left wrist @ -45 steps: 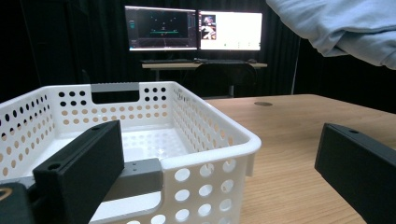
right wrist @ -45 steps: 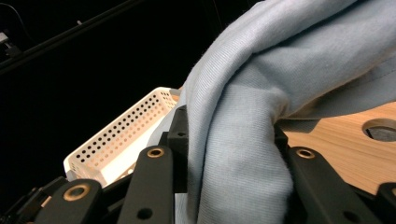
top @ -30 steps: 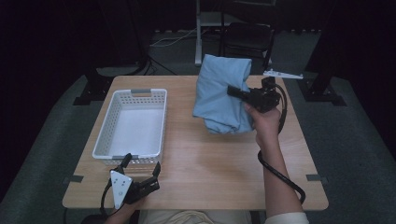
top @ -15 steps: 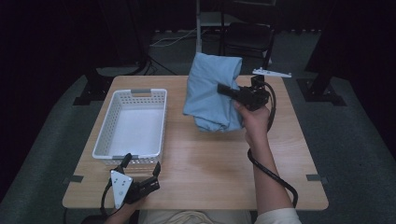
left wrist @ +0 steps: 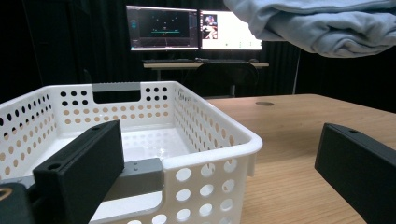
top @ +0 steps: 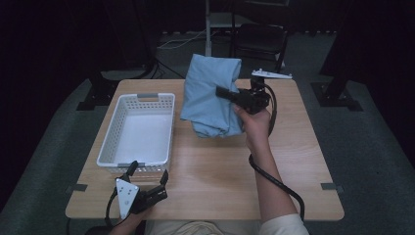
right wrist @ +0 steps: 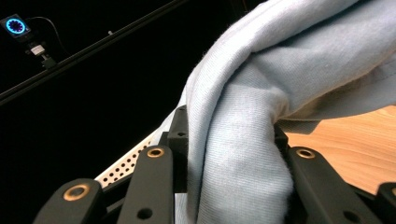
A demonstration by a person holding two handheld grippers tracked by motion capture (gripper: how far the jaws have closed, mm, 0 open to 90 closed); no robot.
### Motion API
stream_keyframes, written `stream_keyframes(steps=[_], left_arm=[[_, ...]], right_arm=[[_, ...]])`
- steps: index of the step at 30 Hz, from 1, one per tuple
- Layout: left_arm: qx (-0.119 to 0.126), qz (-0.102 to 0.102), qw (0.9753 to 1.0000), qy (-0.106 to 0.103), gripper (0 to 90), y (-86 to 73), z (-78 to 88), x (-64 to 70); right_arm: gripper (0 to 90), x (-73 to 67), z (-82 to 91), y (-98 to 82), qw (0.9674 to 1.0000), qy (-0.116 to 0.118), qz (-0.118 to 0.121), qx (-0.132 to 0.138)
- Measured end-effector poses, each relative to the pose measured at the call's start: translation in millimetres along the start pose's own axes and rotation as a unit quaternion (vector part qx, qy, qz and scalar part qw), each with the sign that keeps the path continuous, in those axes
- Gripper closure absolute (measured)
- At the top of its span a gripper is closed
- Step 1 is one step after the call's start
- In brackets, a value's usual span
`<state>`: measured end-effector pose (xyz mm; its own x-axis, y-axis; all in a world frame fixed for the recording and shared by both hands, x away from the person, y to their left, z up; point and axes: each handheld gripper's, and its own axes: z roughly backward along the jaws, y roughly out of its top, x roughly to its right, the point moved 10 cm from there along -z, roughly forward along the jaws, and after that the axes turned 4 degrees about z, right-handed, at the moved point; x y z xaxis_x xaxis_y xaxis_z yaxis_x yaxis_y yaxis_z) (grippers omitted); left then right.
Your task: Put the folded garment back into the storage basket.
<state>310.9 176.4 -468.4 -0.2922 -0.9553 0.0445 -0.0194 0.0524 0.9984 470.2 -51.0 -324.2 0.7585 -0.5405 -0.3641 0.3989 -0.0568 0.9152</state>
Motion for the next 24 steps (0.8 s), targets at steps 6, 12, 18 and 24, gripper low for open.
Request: stream_keyframes(steps=[6, 12, 18, 24], left_arm=[[0.000, 0.000, 1.0000, -0.003, 2.6, 0.0, 0.1, 0.3], [0.000, -0.001, 1.0000, -0.004, 2.7, 0.0, 0.2, 0.4], [0.000, 0.000, 1.0000, -0.003, 2.6, 0.0, 0.2, 0.3], [0.000, 0.000, 1.0000, -0.002, 2.7, 0.0, 0.2, 0.1]], right_arm=[[66.7, -8.1, -15.1, 1.4, 0.9999, 0.011, 0.000, -0.004], [66.7, -15.7, -30.3, 1.4, 0.9997, 0.023, -0.001, -0.003], [66.7, -20.6, -44.6, -1.4, 0.9993, 0.035, -0.009, -0.003], [66.7, -26.0, -58.4, -1.6, 0.9992, 0.039, -0.012, -0.003]])
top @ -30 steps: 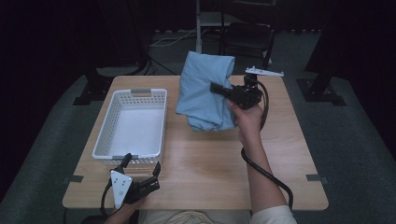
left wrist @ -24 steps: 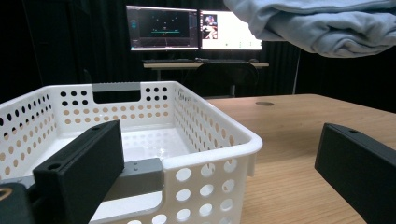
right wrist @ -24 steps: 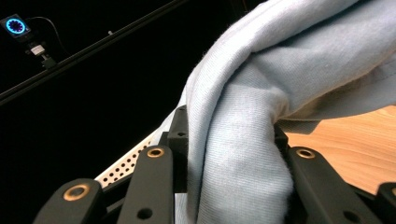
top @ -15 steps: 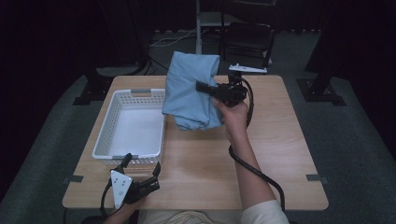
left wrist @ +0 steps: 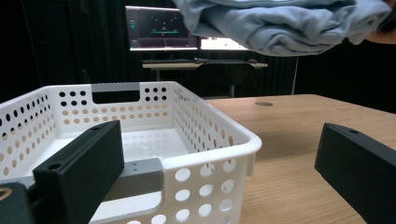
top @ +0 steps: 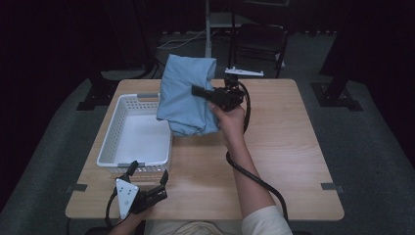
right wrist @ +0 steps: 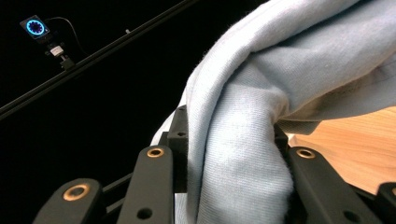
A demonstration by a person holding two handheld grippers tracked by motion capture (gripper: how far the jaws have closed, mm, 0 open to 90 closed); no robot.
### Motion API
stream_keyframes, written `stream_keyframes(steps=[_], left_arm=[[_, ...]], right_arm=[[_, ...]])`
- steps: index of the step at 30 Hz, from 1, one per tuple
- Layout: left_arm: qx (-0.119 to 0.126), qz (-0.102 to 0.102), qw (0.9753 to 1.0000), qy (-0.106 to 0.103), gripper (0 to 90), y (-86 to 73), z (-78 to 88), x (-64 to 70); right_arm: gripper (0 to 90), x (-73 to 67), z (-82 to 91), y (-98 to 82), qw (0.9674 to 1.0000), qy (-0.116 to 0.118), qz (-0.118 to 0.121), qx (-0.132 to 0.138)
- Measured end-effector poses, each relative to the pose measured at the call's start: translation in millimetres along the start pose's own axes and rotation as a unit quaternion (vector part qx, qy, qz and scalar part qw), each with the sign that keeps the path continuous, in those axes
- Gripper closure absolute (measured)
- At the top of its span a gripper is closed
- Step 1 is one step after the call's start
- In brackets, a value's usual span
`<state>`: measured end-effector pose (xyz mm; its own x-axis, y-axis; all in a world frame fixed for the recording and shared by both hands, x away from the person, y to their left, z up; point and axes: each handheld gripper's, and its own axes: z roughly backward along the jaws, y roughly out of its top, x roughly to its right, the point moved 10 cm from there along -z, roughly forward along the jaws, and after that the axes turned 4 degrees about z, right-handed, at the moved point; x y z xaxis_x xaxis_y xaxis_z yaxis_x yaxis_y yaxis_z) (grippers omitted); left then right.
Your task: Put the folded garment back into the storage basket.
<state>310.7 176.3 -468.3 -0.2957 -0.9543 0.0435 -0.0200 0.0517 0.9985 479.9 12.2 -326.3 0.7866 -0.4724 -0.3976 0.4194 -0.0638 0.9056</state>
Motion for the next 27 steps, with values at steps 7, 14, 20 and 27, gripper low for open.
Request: stream_keyframes(steps=[7, 14, 20, 27], left_arm=[[0.003, 0.001, 1.0000, -0.001, 2.6, 0.5, 0.7, -0.1], [0.002, 0.000, 1.0000, -0.001, 2.6, 0.3, 0.6, -0.1], [0.003, 0.001, 1.0000, -0.001, 2.6, 0.5, 0.8, 0.0], [0.005, 0.002, 1.0000, -0.004, 2.6, 0.7, 1.2, 0.3]], right_arm=[[66.7, -7.1, -20.8, -1.5, 0.9999, 0.013, -0.005, -0.005], [66.7, -13.6, -40.8, -7.9, 0.9996, 0.021, -0.007, -0.015], [66.7, -20.0, -55.2, -9.7, 0.9993, 0.030, -0.011, -0.019], [66.7, -27.5, -69.2, -14.4, 0.9989, 0.038, -0.016, -0.021]])
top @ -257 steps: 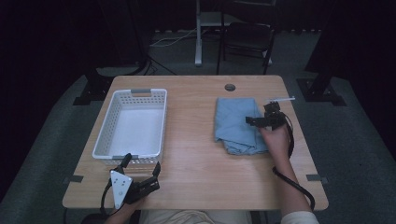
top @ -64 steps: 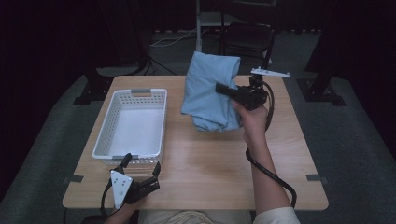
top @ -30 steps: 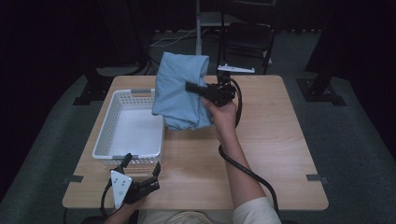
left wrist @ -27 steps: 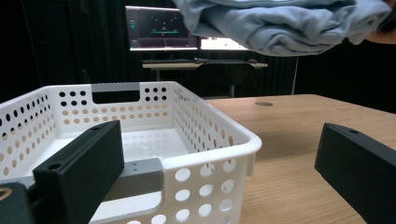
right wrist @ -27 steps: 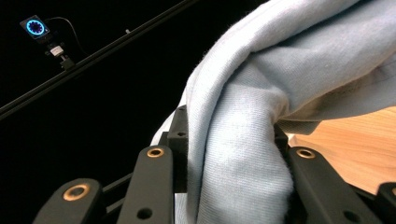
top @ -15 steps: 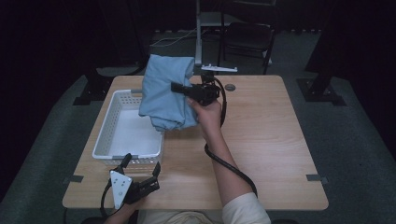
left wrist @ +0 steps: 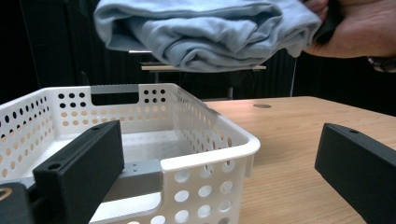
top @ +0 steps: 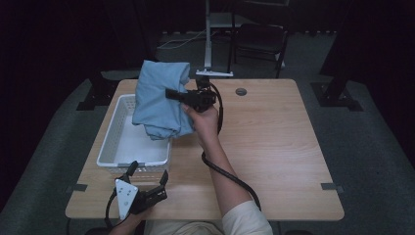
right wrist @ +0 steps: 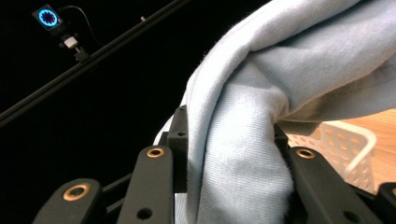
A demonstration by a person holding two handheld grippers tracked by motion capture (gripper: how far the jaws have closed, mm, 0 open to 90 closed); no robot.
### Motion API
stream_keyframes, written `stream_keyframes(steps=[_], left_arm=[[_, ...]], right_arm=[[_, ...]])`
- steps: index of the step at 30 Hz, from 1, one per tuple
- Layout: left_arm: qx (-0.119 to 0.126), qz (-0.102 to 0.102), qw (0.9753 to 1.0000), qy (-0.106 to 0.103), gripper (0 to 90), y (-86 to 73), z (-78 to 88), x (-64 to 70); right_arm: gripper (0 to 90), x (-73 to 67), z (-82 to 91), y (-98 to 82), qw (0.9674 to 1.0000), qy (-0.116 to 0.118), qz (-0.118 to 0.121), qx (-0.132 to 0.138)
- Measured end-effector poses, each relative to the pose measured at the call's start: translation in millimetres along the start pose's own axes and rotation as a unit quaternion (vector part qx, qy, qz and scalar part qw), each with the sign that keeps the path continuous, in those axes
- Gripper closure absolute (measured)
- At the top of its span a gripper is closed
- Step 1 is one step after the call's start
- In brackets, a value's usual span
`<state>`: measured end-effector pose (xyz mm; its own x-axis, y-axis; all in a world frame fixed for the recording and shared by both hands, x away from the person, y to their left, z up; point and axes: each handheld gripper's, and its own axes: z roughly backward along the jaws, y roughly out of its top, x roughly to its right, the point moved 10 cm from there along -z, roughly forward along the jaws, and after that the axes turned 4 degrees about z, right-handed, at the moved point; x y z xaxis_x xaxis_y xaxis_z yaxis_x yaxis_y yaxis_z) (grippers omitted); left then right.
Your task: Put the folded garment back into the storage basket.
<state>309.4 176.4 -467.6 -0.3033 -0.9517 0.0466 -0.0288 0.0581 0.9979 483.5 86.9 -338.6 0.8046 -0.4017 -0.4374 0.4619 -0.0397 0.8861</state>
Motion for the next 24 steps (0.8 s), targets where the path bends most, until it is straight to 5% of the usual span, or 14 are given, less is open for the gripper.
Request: stream_keyframes(steps=[24], left_arm=[[-0.001, 0.001, 1.0000, -0.002, 2.6, -0.1, 0.0, -0.3]], right_arm=[[66.7, -12.5, -51.9, -16.9, 0.9989, 0.033, -0.032, -0.010]])
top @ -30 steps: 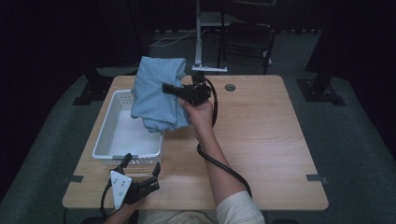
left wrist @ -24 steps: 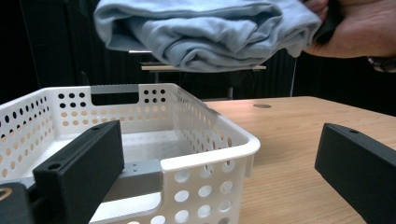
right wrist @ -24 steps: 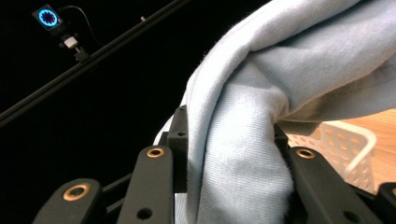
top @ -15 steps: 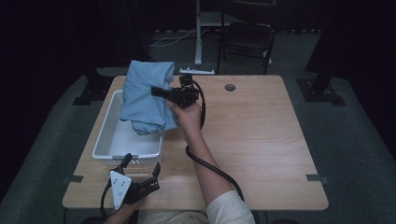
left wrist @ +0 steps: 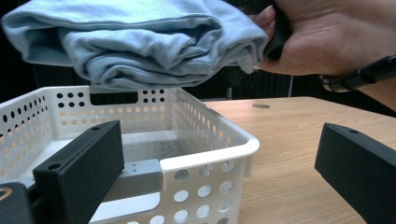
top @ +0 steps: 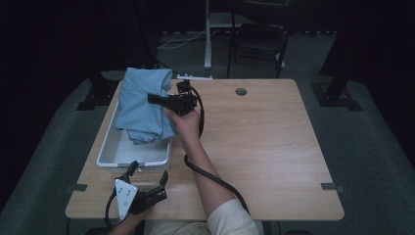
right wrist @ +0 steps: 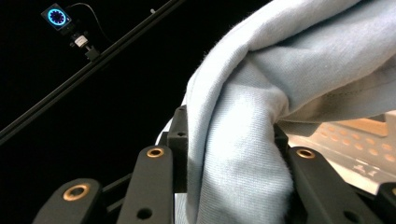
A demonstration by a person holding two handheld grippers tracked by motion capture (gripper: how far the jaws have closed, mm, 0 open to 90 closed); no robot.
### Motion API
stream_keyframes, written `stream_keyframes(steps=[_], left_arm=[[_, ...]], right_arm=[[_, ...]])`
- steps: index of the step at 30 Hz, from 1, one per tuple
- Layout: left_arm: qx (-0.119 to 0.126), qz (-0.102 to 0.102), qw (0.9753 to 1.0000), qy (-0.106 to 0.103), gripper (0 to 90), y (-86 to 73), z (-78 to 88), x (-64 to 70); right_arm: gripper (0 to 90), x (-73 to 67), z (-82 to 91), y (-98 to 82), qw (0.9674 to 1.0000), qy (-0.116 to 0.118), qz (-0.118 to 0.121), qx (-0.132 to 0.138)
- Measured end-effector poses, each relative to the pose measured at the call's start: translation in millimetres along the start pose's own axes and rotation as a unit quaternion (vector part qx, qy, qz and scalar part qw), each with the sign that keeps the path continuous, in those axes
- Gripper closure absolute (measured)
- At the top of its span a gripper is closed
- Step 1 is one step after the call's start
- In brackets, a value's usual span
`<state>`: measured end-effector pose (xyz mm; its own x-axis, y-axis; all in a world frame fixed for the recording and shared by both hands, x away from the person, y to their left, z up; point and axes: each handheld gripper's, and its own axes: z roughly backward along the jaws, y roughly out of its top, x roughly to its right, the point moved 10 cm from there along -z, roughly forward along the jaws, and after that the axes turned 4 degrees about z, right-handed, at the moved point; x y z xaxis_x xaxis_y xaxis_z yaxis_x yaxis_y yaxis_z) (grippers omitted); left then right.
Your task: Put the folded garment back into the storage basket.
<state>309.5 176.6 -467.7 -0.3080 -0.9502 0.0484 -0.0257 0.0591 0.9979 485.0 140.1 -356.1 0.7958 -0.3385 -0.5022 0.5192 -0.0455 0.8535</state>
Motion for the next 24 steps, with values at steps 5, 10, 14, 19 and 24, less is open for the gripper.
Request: stream_keyframes(steps=[5, 10, 14, 19, 24], left_arm=[[0.000, 0.002, 1.0000, -0.001, 2.6, 0.0, 0.0, 0.1], [0.001, 0.003, 1.0000, -0.002, 2.6, 0.1, 0.2, 0.1], [0.000, 0.004, 1.0000, -0.004, 2.7, 0.1, 0.1, 0.0], [0.001, 0.005, 1.0000, -0.005, 2.6, 0.2, 0.3, -0.1], [0.001, 0.004, 1.0000, -0.006, 2.7, 0.2, 0.5, -0.2]], right_arm=[[66.6, -0.7, -10.8, -4.3, 0.9999, 0.003, -0.010, 0.000], [66.6, 0.6, -19.6, -7.2, 0.9997, 0.002, -0.023, 0.006], [66.6, 1.1, -26.9, -11.2, 0.9995, 0.003, -0.030, 0.001], [66.6, 3.1, -34.7, -17.6, 0.9993, -0.002, -0.038, -0.007], [66.6, 2.7, -41.1, -22.8, 0.9990, -0.002, -0.043, -0.014]])
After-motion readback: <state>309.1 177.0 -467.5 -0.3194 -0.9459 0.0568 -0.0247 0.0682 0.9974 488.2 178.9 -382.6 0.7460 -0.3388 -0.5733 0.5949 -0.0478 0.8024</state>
